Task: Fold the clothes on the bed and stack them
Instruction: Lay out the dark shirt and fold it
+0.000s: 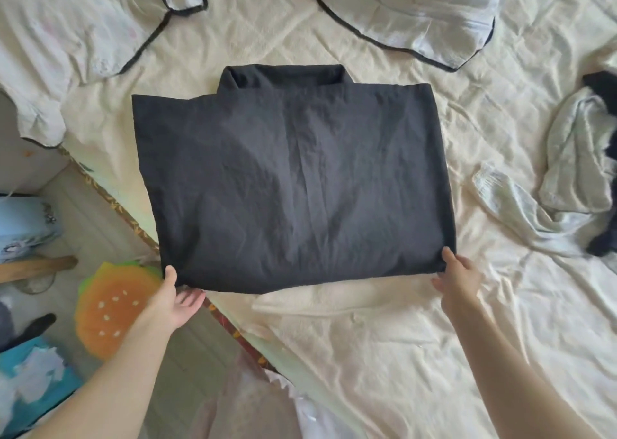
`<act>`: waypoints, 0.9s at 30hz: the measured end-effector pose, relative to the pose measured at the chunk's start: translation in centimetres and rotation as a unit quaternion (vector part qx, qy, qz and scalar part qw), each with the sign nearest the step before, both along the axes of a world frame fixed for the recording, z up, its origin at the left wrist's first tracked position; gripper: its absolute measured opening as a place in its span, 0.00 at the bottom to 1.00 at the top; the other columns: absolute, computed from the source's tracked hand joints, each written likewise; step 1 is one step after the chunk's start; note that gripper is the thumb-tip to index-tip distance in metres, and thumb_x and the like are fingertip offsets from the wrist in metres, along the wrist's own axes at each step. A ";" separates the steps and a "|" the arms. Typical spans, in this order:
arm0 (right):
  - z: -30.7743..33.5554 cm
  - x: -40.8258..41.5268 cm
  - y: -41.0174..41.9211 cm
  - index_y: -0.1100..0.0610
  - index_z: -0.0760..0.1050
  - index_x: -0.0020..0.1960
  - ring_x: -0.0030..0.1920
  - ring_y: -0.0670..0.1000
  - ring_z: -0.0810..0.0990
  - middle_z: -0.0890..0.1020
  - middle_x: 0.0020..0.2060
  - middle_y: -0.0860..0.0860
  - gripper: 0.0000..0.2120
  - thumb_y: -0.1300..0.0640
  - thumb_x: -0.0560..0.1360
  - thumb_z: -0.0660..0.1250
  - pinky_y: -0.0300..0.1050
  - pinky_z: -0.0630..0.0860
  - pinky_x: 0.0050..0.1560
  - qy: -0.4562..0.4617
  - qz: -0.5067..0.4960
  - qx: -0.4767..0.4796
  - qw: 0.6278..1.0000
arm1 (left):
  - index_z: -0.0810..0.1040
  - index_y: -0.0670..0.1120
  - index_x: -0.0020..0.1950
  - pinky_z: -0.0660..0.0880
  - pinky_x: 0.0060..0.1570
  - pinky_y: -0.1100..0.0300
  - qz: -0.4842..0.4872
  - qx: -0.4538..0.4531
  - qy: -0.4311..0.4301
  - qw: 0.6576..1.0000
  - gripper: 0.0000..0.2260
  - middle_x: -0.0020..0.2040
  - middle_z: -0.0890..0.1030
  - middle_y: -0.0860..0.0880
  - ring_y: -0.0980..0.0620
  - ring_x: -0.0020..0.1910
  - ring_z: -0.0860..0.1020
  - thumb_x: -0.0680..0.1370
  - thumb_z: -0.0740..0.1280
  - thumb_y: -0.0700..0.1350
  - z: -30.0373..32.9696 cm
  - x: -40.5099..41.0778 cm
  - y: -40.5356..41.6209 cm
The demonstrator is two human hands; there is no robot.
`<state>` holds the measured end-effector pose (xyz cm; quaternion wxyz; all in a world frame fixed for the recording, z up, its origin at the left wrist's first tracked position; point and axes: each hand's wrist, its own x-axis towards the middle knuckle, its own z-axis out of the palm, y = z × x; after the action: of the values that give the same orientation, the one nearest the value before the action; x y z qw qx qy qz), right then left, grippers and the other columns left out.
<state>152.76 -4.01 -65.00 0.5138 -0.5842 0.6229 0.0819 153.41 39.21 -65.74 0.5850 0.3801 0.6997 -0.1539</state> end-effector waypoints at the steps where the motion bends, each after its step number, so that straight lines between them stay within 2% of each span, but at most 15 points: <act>1: 0.2 -0.5 0.0 0.58 0.72 0.51 0.36 0.49 0.74 0.75 0.39 0.51 0.05 0.56 0.79 0.64 0.41 0.72 0.38 -0.021 -0.028 0.049 0.998 | 0.64 0.43 0.73 0.69 0.65 0.51 0.045 -0.024 -0.014 0.999 0.24 0.72 0.67 0.45 0.46 0.70 0.68 0.80 0.61 0.53 0.0 0.0 0.0; 4: 0.9 -1.4 -1.0 0.55 0.72 0.46 0.37 0.47 0.76 0.76 0.39 0.50 0.03 0.59 0.79 0.63 0.39 0.74 0.42 -0.068 -0.059 0.143 0.986 | 0.68 0.46 0.70 0.69 0.62 0.51 0.089 -0.040 -0.029 0.995 0.19 0.71 0.70 0.48 0.47 0.69 0.69 0.81 0.61 0.52 0.0 0.4 0.5; 7: 1.5 -1.5 -2.5 0.54 0.70 0.43 0.39 0.44 0.73 0.74 0.40 0.49 0.06 0.57 0.79 0.63 0.37 0.73 0.42 -0.055 -0.104 0.142 0.983 | 0.70 0.48 0.68 0.69 0.58 0.48 0.102 -0.043 -0.029 0.993 0.17 0.71 0.71 0.47 0.44 0.69 0.68 0.81 0.61 0.51 0.3 0.8 0.8; 9: 1.8 -1.3 -3.6 0.54 0.70 0.42 0.38 0.42 0.73 0.73 0.39 0.47 0.07 0.58 0.79 0.63 0.33 0.73 0.39 -0.064 -0.149 0.146 0.976 | 0.71 0.47 0.68 0.70 0.58 0.49 0.103 -0.031 -0.036 0.994 0.17 0.71 0.71 0.47 0.45 0.69 0.69 0.81 0.61 0.50 0.7 0.8 0.7; 11: 1.9 -1.2 -4.9 0.57 0.72 0.44 0.39 0.40 0.76 0.76 0.40 0.47 0.04 0.61 0.77 0.65 0.29 0.73 0.34 -0.092 -0.220 0.147 0.960 | 0.70 0.46 0.69 0.70 0.62 0.50 0.103 -0.009 -0.052 0.993 0.17 0.71 0.71 0.48 0.46 0.69 0.70 0.82 0.60 0.49 1.0 0.6 0.6; 13: 2.0 -1.2 -5.6 0.60 0.73 0.46 0.41 0.43 0.78 0.78 0.43 0.50 0.03 0.61 0.77 0.65 0.33 0.75 0.38 -0.078 -0.199 0.128 0.968 | 0.69 0.45 0.70 0.69 0.65 0.51 0.108 0.004 -0.069 0.992 0.17 0.71 0.70 0.48 0.47 0.69 0.70 0.82 0.60 0.48 1.3 0.3 0.6; 15: 1.8 -1.7 -5.2 0.61 0.71 0.50 0.41 0.49 0.77 0.76 0.43 0.53 0.10 0.53 0.79 0.64 0.40 0.76 0.44 -0.052 -0.135 0.133 0.980 | 0.68 0.45 0.70 0.69 0.66 0.50 0.113 0.008 -0.080 0.990 0.18 0.71 0.70 0.47 0.46 0.69 0.70 0.82 0.60 0.48 1.7 0.0 0.6; 17: 1.9 -2.2 -3.5 0.60 0.71 0.50 0.44 0.56 0.77 0.75 0.43 0.60 0.18 0.44 0.78 0.62 0.43 0.78 0.47 -0.032 -0.108 0.192 0.975 | 0.67 0.44 0.70 0.69 0.66 0.48 0.115 0.017 -0.094 0.989 0.18 0.71 0.70 0.46 0.46 0.69 0.70 0.82 0.60 0.47 2.0 -0.4 0.6; 18: 1.8 -2.6 -2.6 0.61 0.73 0.56 0.50 0.62 0.78 0.75 0.48 0.67 0.22 0.42 0.78 0.60 0.44 0.78 0.52 -0.030 -0.092 0.223 0.970 | 0.66 0.43 0.71 0.69 0.66 0.48 0.116 0.022 -0.103 0.988 0.18 0.71 0.69 0.46 0.46 0.69 0.69 0.82 0.60 0.47 2.2 -0.6 0.5; 19: 1.5 -2.9 -1.7 0.64 0.70 0.65 0.59 0.65 0.75 0.73 0.58 0.70 0.28 0.41 0.78 0.59 0.46 0.76 0.59 -0.043 -0.116 0.244 0.962 | 0.66 0.43 0.71 0.69 0.66 0.49 0.120 0.025 -0.112 0.986 0.18 0.72 0.69 0.46 0.46 0.69 0.69 0.82 0.60 0.47 2.3 -0.8 0.3; 20: 1.4 -3.2 -0.9 0.64 0.64 0.71 0.66 0.62 0.71 0.70 0.66 0.65 0.31 0.41 0.79 0.59 0.48 0.72 0.63 -0.068 -0.138 0.254 0.955 | 0.66 0.43 0.71 0.70 0.64 0.51 0.123 0.028 -0.120 0.985 0.18 0.71 0.69 0.47 0.47 0.69 0.69 0.82 0.59 0.47 2.5 -0.9 0.1; 22: 1.4 -2.9 0.3 0.61 0.62 0.73 0.70 0.55 0.68 0.68 0.71 0.55 0.28 0.45 0.80 0.59 0.48 0.70 0.66 -0.106 -0.213 0.256 0.937 | 0.67 0.44 0.70 0.72 0.62 0.53 0.120 0.040 -0.128 0.984 0.17 0.71 0.70 0.47 0.48 0.69 0.70 0.82 0.59 0.46 2.9 -1.0 -0.1; 23: 1.4 -2.4 0.5 0.58 0.65 0.71 0.69 0.53 0.70 0.71 0.68 0.50 0.23 0.49 0.80 0.60 0.47 0.71 0.65 -0.110 -0.248 0.259 0.927 | 0.68 0.44 0.70 0.72 0.62 0.54 0.115 0.047 -0.130 0.984 0.17 0.71 0.70 0.48 0.49 0.69 0.70 0.82 0.59 0.46 3.0 -1.0 0.0; 25: 1.5 -1.8 0.3 0.56 0.72 0.62 0.63 0.48 0.75 0.78 0.57 0.47 0.13 0.56 0.79 0.63 0.44 0.74 0.60 -0.116 -0.316 0.252 0.907 | 0.67 0.44 0.71 0.72 0.63 0.55 0.107 0.061 -0.131 0.984 0.17 0.71 0.70 0.47 0.49 0.69 0.70 0.82 0.59 0.45 3.3 -1.1 0.3; 27: 1.8 -1.4 -0.1 0.55 0.74 0.59 0.61 0.46 0.77 0.79 0.48 0.46 0.09 0.58 0.79 0.63 0.43 0.74 0.61 -0.120 -0.332 0.234 0.906 | 0.67 0.44 0.71 0.72 0.63 0.55 0.095 0.069 -0.130 0.985 0.17 0.71 0.70 0.47 0.49 0.69 0.70 0.82 0.60 0.45 3.6 -1.2 0.5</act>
<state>151.36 -4.15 -63.25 0.7042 -0.2118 0.6774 -0.0209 152.25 39.68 -62.12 0.6551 0.3682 0.6597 0.0016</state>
